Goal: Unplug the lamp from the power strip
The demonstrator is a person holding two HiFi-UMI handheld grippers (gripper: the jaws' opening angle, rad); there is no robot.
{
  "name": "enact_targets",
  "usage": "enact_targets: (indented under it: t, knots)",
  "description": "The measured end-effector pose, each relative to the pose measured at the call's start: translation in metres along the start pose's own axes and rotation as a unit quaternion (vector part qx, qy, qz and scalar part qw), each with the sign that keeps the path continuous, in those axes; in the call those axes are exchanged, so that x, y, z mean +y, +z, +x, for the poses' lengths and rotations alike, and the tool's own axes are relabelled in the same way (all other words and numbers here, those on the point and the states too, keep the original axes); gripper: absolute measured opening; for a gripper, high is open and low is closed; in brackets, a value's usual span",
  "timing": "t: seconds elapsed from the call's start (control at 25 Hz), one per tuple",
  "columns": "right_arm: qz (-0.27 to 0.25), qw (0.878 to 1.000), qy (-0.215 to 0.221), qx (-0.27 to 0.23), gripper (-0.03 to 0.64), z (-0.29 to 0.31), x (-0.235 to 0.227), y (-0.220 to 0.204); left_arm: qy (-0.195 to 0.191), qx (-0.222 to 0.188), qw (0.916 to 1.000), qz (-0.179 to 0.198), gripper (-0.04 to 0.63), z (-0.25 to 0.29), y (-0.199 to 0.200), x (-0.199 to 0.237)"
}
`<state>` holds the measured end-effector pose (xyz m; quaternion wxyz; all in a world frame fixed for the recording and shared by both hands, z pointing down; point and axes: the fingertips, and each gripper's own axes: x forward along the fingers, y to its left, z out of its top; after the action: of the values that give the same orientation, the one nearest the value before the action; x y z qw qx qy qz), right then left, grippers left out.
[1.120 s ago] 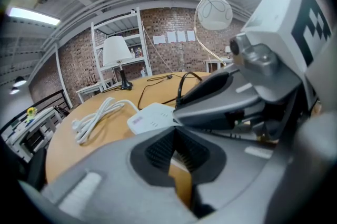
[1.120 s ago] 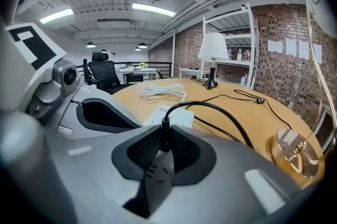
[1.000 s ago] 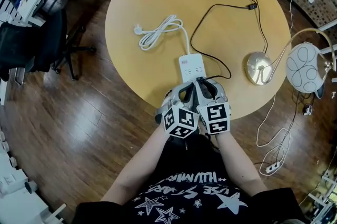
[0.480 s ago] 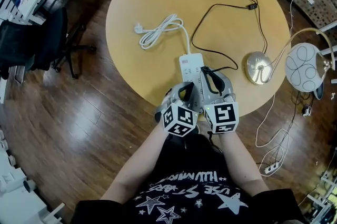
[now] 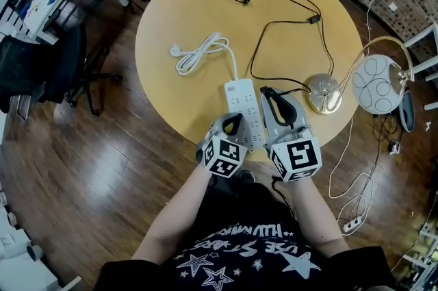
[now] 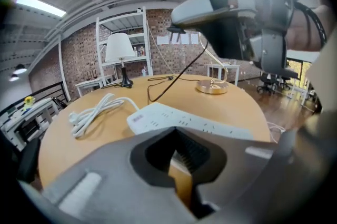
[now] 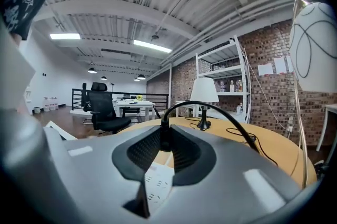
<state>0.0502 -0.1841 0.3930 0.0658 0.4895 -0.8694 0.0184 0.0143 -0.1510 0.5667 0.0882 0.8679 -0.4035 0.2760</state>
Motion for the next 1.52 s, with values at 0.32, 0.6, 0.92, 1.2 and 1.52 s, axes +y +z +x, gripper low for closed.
enact_targets:
  t: [0.32,0.6,0.92,1.2,1.52]
  knots:
    - [0.029,0.999,0.025,-0.007,0.057,-0.027,0.01,0.023,0.063,-0.07,0.9909,-0.096,0.003,-0.033,0.029,0.044]
    - [0.05,0.998,0.034,-0.011,0.058,-0.046,0.011,0.024,0.094,-0.195,0.966,-0.142,0.002,-0.112,0.102,0.061]
    - [0.045,0.998,0.028,-0.016,0.057,-0.056,0.007,0.026,0.097,-0.257,0.9556,-0.106,0.003,-0.157,0.152,0.041]
    - [0.046,0.998,0.03,-0.015,0.057,-0.057,0.0,0.02,0.101,-0.258,0.9547,-0.109,0.003,-0.161,0.167,0.034]
    - [0.05,0.998,0.028,-0.014,0.057,-0.064,-0.006,0.019,0.107,-0.254,0.9556,-0.106,0.003,-0.162,0.168,0.027]
